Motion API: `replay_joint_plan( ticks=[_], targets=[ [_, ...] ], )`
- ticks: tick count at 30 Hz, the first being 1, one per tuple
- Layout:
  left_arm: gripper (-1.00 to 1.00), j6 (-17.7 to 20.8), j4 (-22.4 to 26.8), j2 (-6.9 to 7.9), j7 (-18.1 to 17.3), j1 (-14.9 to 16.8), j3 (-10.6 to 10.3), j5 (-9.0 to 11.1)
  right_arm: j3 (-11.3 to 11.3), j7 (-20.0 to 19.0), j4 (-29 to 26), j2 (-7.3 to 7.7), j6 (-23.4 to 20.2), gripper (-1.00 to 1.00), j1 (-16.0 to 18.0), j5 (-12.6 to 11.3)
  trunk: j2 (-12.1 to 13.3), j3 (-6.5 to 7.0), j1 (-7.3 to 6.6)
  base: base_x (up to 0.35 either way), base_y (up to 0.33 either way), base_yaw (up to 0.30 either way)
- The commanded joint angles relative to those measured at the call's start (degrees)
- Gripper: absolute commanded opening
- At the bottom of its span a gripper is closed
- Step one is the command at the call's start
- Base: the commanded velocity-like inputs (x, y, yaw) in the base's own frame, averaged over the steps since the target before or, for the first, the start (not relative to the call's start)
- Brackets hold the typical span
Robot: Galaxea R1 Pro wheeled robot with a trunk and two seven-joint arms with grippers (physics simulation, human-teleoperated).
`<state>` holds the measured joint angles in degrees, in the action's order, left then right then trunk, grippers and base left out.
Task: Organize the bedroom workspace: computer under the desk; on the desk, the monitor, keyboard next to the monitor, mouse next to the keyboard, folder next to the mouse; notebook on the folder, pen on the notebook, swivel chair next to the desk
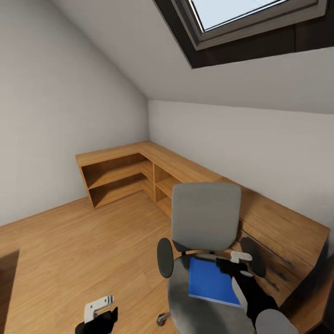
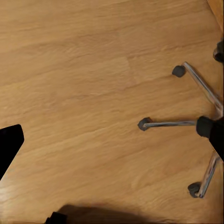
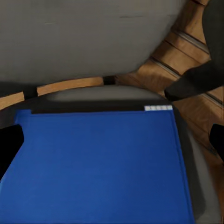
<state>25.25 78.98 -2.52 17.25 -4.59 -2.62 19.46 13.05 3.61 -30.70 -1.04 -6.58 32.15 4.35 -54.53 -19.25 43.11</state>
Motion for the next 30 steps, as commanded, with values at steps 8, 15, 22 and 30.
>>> replay_joint_plan(
  ticks=[8,15,22,30],
  targets=[
    [1.0,15.9,6.9,0.06,0.6,8.2,6.6,6.7,0.2,0.0,13.2,1.69,3.3,1.0,10.6,0.3,-3.3,-1.51,1.77,0.0,0.0,0.0],
    [1.0,26.1,2.7,0.47,0.4,17.4,11.8,18.2,0.4,-0.2,15.4,2.2,3.7,1.0,11.8,-4.5,-6.1,-2.77,3.31,0.0,0.0,0.0],
    [1.0,26.8,4.6,0.38,0.2,18.0,11.8,18.9,0.3,-0.7,17.2,2.34,3.8,1.0,11.8,-8.5,-8.9,-4.02,4.85,0.0,0.0,0.0],
    [1.0,26.9,12.2,0.93,0.2,16.3,11.7,18.8,0.3,-3.5,17.3,3.78,3.8,1.0,11.8,-11.3,-12.1,-5.46,6.6,0.0,0.0,0.0]
  ],
)
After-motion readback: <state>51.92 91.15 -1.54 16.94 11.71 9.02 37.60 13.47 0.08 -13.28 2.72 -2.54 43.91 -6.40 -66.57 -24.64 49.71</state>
